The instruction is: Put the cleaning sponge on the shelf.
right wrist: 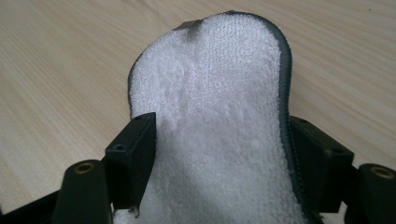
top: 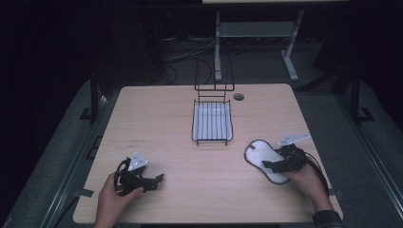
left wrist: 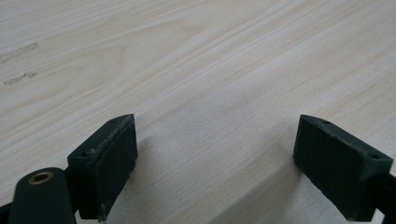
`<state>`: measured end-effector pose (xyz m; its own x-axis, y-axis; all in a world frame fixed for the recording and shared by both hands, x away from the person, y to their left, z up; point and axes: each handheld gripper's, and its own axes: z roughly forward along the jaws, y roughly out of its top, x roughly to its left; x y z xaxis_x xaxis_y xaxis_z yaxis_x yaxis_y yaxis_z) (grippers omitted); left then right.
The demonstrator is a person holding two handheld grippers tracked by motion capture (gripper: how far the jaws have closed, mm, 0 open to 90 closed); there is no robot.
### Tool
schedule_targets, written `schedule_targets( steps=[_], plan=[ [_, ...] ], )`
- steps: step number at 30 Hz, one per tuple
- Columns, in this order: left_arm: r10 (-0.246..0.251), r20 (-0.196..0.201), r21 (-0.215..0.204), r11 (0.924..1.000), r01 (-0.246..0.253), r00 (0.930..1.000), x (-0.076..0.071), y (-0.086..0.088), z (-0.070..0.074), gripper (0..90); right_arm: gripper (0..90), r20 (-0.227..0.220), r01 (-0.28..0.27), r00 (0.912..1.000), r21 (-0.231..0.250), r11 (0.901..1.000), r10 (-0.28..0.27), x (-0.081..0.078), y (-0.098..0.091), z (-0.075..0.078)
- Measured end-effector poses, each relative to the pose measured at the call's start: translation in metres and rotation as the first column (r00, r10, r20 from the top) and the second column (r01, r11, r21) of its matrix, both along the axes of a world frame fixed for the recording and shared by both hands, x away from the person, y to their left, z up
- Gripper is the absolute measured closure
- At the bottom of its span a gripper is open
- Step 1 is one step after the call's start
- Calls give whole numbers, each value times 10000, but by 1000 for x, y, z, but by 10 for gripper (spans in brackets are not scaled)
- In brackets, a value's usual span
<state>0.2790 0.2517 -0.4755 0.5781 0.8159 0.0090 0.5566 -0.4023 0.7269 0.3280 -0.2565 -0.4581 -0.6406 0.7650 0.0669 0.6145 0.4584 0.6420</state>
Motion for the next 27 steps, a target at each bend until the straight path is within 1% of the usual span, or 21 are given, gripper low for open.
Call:
schedule_targets(
  steps=[5, 6, 8, 11, 12, 15, 16, 17, 20, 21, 22, 25, 26, 27],
  plan=[
    [1, -1, 3, 10000, -1, 10000, 0, 0, 0, 128, 336, 89, -5, 10000, 1, 10000, 5, -2, -1, 3],
    [1, 2, 2, 10000, -1, 10000, 0, 0, 0, 128, 370, 168, -34, 9999, 20, 10000, 33, -2, -2, 5],
    [-2, 1, 6, 10000, 2, 10000, 0, 0, 0, 128, 444, 296, -40, 9996, 252, 9997, 32, -4, -4, 9],
    [1, -1, 9, 10000, -1, 10000, 0, 0, 0, 128, 486, 348, -55, 9994, 329, 9994, 44, -6, -6, 12],
    [0, 1, 2, 10000, 0, 10000, 0, 0, 0, 128, 486, 348, -55, 9994, 329, 9994, 44, -6, -6, 12],
    [2, 2, 2, 10000, -2, 10000, 0, 0, 0, 128, 545, 416, -120, 9991, 576, 9983, 97, -7, -8, 17],
    [2, 2, 2, 10000, -2, 10000, 0, 0, 0, 128, 545, 416, -120, 9991, 576, 9983, 97, -7, -8, 17],
    [2, 3, 2, 10000, -2, 10000, 0, 0, 0, 128, 574, 420, -123, 9991, 782, 9969, 90, -9, -9, 19],
    [0, 5, 2, 10000, 0, 10000, 0, 0, 0, 128, 595, 463, -163, 9989, 915, 9957, 121, -9, -10, 20],
    [-3, 4, 8, 10000, 3, 10000, 0, 0, 0, 128, 622, 413, -196, 9990, 1081, 9939, 152, -10, -11, 21],
    [-3, 4, 8, 10000, 3, 10000, 0, 0, 0, 129, 622, 413, -196, 9990, 1081, 9939, 152, -10, -11, 21],
    [0, 3, 6, 10000, 0, 10000, 0, 0, 0, 128, 668, 290, -264, 9993, 1428, 9894, 224, -10, -12, 25],
    [0, 3, 6, 10000, 0, 10000, 0, 0, 0, 128, 668, 290, -264, 9993, 1428, 9894, 224, -10, -12, 25],
    [-3, 10, 4, 10000, 3, 10000, 0, 0, 0, 128, 692, 210, -281, 9995, 1673, 9855, 249, -11, -12, 28]
  ],
)
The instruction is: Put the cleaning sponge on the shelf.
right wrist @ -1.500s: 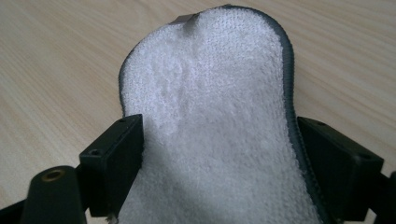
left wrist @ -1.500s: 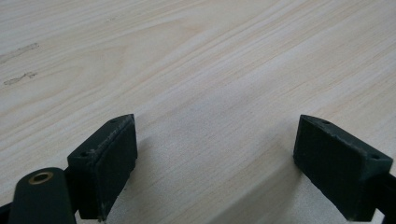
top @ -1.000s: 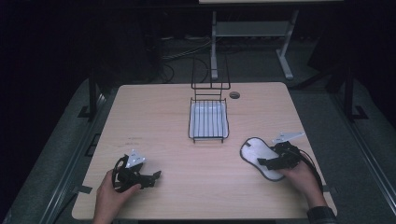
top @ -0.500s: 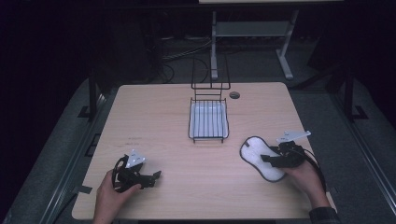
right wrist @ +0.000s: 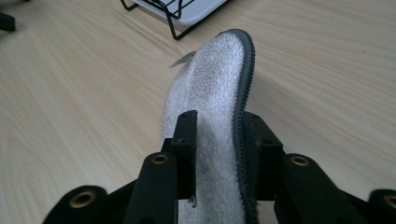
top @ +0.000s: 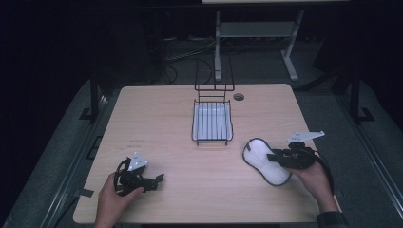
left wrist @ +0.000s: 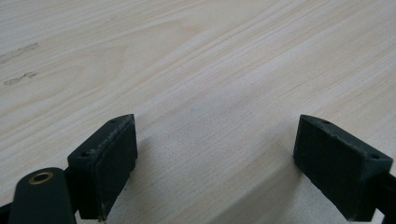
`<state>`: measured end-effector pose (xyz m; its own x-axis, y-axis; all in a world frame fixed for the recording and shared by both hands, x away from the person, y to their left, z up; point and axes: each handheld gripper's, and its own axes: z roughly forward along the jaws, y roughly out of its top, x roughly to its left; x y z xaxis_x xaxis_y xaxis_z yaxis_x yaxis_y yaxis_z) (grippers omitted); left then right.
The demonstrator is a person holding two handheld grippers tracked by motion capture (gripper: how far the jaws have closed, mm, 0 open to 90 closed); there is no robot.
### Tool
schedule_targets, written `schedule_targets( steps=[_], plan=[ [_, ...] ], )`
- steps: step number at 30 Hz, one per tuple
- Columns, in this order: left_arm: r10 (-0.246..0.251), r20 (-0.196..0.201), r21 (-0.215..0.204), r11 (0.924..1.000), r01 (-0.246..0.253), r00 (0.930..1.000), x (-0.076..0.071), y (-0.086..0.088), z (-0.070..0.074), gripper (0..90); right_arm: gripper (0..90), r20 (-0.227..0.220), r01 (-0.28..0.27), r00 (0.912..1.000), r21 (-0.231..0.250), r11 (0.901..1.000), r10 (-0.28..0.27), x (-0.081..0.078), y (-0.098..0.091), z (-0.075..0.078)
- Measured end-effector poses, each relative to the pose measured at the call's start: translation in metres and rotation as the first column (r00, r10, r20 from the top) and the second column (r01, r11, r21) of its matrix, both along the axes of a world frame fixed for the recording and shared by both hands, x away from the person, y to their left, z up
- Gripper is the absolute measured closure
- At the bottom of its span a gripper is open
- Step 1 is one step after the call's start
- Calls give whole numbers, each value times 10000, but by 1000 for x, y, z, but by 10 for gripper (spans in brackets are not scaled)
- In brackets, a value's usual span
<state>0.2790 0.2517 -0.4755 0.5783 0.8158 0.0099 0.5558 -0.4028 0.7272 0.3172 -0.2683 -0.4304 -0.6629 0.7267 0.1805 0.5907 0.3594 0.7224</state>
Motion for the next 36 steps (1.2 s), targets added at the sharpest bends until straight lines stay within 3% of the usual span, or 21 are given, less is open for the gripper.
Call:
schedule_targets(
  steps=[15, 36],
  plan=[
    [19, -7, -18, 10000, -19, 10000, -1, 0, 0, 128, 774, 32, -445, 9990, 420, 9981, 444, -3, 4, 10],
    [18, -19, -12, 10000, -18, 10000, -1, 0, 0, 128, 780, 967, -492, 9945, 881, 9949, 406, 1, 8, 31]
  ],
)
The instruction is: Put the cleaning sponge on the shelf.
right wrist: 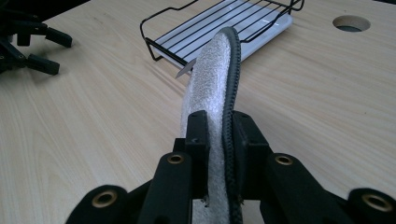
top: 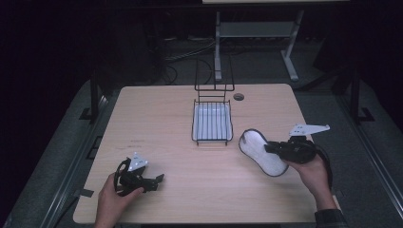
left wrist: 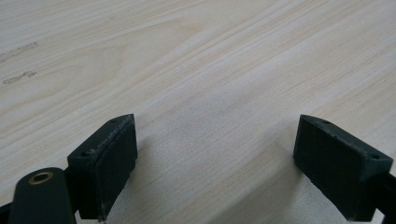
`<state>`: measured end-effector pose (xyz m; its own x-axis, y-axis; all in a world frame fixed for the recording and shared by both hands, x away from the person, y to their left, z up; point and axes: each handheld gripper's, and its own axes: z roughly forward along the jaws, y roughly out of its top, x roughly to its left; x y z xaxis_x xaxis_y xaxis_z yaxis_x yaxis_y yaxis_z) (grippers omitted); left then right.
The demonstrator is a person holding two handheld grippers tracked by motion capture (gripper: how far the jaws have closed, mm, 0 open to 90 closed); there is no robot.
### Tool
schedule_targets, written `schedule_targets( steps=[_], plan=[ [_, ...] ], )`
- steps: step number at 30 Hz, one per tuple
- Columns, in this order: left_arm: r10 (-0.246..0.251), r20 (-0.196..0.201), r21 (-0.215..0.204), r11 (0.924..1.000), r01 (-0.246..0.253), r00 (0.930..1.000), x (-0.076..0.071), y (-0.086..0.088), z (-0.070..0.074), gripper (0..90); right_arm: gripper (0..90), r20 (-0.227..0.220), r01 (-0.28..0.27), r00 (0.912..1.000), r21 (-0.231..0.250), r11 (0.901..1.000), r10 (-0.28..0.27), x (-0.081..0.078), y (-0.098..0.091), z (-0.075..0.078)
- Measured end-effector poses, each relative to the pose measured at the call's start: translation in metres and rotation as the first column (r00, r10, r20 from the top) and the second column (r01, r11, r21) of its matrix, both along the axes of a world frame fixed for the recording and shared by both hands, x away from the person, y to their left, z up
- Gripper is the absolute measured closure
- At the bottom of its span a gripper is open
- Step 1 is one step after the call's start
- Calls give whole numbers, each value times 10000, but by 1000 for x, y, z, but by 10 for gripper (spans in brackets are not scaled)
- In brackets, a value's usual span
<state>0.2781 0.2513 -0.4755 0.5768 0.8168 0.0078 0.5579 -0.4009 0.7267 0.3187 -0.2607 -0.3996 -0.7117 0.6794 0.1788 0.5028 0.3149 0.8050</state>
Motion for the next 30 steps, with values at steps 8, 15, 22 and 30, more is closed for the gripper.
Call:
schedule_targets(
  steps=[8, 15, 22, 30],
  plan=[
    [0, -15, 9, 10000, 0, 10000, 0, 0, 0, 128, 780, 262, 17, 9997, 134, 9999, -21, 7, 5, 8],
    [-3, -17, 11, 10000, 3, 10000, 0, 0, 0, 128, 780, 395, 69, 9992, 273, 9996, -80, 15, 10, 14],
    [-10, -13, 16, 10000, 10, 10000, 0, 0, 0, 128, 780, 574, 99, 9983, 453, 9989, -125, 29, 16, 22],
    [4, -17, 8, 10000, -4, 10000, 0, 0, 0, 128, 780, 641, 69, 9979, 667, 9977, -111, 44, 25, 26]
  ],
)
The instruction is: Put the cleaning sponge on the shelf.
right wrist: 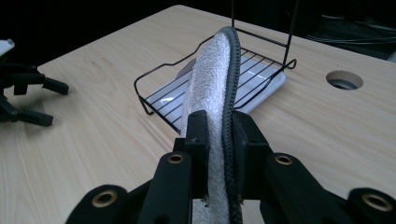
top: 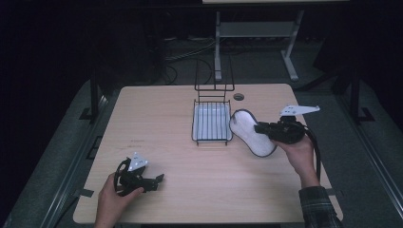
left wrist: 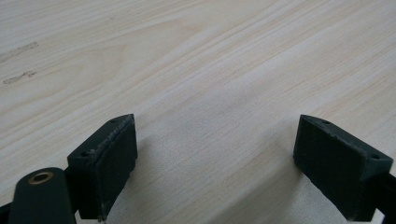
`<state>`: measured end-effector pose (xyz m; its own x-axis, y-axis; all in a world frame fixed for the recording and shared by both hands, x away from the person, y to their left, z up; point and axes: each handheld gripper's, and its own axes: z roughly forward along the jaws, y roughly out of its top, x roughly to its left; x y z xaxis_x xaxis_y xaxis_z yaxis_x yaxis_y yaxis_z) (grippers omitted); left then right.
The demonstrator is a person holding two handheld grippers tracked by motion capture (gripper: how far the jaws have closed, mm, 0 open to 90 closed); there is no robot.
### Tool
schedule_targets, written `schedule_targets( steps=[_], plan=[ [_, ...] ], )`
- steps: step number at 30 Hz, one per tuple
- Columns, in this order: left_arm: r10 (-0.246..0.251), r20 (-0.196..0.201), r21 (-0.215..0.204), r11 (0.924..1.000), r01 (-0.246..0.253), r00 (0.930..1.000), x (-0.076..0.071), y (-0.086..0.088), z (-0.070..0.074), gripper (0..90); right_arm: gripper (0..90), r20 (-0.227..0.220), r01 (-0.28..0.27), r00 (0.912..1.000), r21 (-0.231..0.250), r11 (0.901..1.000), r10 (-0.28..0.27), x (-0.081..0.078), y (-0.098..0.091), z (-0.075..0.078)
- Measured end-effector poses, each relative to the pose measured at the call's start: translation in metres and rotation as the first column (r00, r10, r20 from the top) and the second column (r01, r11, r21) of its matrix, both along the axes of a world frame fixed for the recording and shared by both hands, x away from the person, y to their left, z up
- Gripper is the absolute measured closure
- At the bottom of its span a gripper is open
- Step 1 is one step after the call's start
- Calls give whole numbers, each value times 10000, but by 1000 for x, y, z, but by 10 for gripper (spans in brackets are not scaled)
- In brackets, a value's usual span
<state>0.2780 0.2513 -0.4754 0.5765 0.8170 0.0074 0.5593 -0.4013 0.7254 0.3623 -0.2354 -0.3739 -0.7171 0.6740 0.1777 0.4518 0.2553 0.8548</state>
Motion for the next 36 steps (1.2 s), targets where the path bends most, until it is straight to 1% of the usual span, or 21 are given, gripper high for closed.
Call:
schedule_targets(
  steps=[5, 9, 16, 17, 19, 22, 23, 29, 31, 32, 33, 34, 35, 36],
  plan=[
    [-6, 9, 10, 10000, 6, 10000, 0, 0, 0, 128, 780, 11, 26, 10000, 75, 10000, -27, 8, 5, 2],
    [-4, 5, 4, 10000, 4, 10000, 0, 0, 0, 128, 780, 90, 12, 10000, 161, 9999, -13, 17, 13, 6],
    [-13, 8, 5, 10000, 13, 10000, 0, 0, 0, 128, 780, 124, -51, 9999, 182, 9998, 48, 31, 26, 11],
    [-13, 8, 5, 10000, 13, 10000, 0, 0, 0, 128, 780, 124, -51, 9999, 182, 9998, 48, 31, 26, 11],
    [-11, 4, 1, 10000, 11, 10000, 0, 0, 0, 128, 780, 98, -81, 9999, 248, 9997, 79, 38, 32, 12],
    [-11, 5, -3, 10000, 11, 10000, -1, 0, 0, 128, 780, 98, -97, 9999, 257, 9996, 95, 42, 36, 13],
    [-30, 11, 15, 10000, 30, 10000, -1, 0, 0, 128, 780, 118, -128, 9999, 332, 9994, 124, 47, 41, 13],
    [-37, 13, 17, 10000, 37, 10000, -1, -1, 0, 128, 780, -11, -206, 9998, 522, 9984, 206, 59, 54, 10],
    [-38, 5, 23, 10000, 38, 10000, -1, -1, 0, 128, 780, 22, -194, 9998, 539, 9984, 193, 62, 57, 10],
    [-44, 5, 26, 10000, 44, 10000, -1, -1, 0, 128, 780, 54, -142, 9999, 610, 9980, 139, 66, 61, 9],
    [-44, 5, 26, 10000, 44, 10000, -1, -1, 0, 128, 780, 54, -142, 9999, 610, 9980, 139, 66, 61, 9],
    [-45, 7, 28, 10000, 45, 10000, -1, -1, 0, 128, 780, -64, -192, 9998, 645, 9977, 197, 71, 65, 7],
    [-46, 0, 32, 10000, 46, 10000, -1, -1, 0, 128, 780, -64, -192, 9998, 645, 9977, 197, 71, 65, 7],
    [-47, 1, 37, 10000, 47, 10000, -1, -1, 0, 128, 780, -123, -181, 9997, 603, 9980, 189, 76, 70, 5]
  ],
)
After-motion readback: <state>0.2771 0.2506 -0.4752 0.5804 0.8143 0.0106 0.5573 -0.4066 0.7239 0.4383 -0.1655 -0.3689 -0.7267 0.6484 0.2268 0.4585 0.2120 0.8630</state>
